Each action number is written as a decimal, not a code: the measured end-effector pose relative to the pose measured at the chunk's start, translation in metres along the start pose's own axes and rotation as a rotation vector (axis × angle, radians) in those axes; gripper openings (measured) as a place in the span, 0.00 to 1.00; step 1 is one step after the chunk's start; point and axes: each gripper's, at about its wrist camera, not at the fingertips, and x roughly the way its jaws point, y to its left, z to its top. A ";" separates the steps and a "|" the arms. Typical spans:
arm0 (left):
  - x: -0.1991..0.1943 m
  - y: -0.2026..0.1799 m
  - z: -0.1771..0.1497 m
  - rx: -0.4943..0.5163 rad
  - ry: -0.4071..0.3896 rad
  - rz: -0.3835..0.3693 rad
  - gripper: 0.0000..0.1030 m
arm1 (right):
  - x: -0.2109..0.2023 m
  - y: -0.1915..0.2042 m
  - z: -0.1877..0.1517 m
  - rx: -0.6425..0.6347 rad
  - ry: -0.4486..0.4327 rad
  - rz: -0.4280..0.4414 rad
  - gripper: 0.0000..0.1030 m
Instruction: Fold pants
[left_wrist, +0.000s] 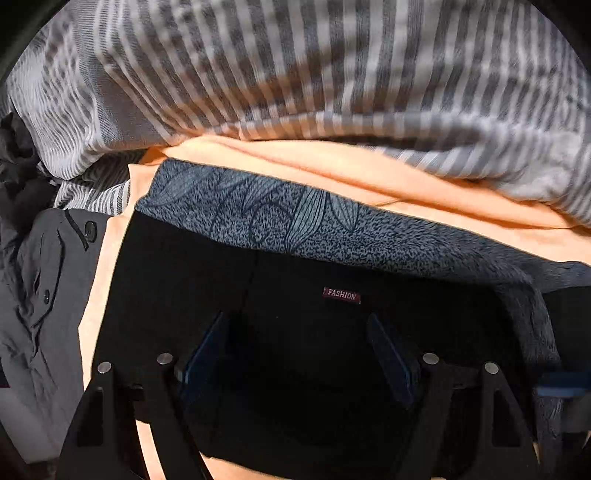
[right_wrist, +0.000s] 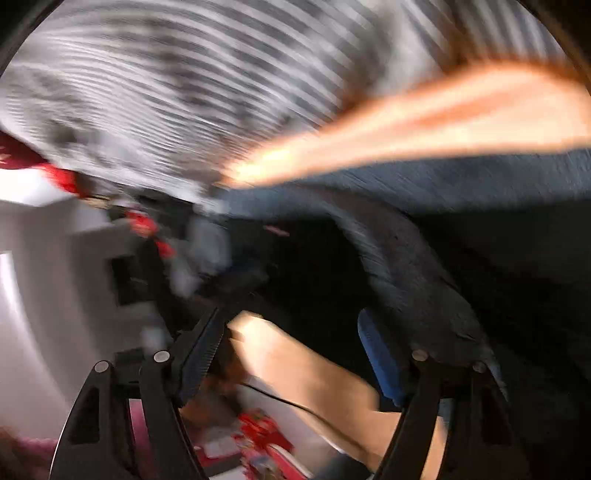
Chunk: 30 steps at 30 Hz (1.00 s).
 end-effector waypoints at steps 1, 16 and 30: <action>0.000 0.000 0.000 0.001 -0.007 0.009 0.83 | 0.002 -0.013 0.000 0.009 0.002 -0.064 0.75; -0.083 -0.111 -0.091 0.352 -0.007 -0.171 0.84 | -0.158 -0.081 -0.161 0.148 -0.427 -0.211 0.67; -0.090 -0.171 -0.184 0.524 0.039 -0.209 0.84 | -0.200 -0.234 -0.400 0.562 -0.551 -0.432 0.67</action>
